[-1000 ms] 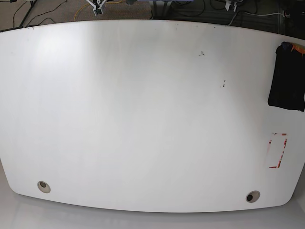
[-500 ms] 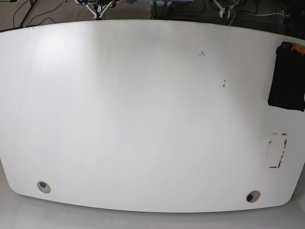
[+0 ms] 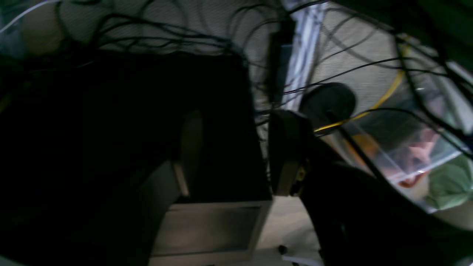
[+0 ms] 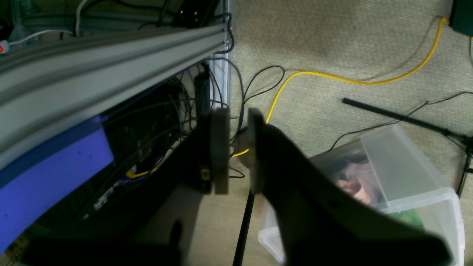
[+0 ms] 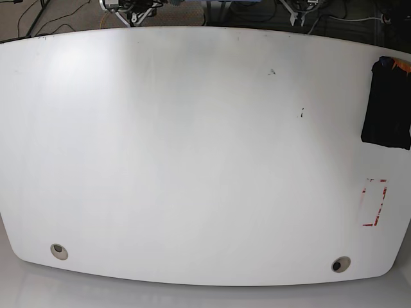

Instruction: Layout the t-shirt on the table in an organized manner, then fold the t-shirt properly

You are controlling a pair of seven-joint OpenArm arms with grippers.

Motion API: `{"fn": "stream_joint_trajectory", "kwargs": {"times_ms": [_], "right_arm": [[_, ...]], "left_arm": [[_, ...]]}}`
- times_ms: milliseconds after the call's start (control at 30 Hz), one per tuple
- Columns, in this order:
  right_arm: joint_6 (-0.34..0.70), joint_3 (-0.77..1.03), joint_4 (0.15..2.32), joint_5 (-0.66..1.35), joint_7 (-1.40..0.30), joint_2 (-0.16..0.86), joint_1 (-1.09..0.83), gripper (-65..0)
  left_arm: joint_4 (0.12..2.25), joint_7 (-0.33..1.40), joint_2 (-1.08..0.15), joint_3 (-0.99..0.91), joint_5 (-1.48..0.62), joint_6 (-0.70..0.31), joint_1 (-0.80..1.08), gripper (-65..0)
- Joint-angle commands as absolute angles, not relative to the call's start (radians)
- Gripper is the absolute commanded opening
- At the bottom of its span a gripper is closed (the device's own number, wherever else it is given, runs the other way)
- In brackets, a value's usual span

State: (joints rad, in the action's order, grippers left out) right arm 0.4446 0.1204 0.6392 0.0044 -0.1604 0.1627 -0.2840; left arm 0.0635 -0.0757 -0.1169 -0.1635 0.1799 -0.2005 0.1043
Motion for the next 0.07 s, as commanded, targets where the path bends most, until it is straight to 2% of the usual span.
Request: {"fn": "stream_joint_trajectory", "kwargs": {"times_ms": [0, 33], "right_arm": [[0.447, 0.122, 0.644, 0.01, -0.153, 0.17, -0.286, -55.6], [0.447, 0.122, 0.644, 0.01, -0.153, 0.17, -0.286, -55.6]], "left_arm": [[0.065, -0.074, -0.13, -0.165, 0.182, -0.194, 0.111, -39.0], [0.065, -0.074, -0.128, -0.165, 0.182, -0.194, 0.111, -39.0]]}}
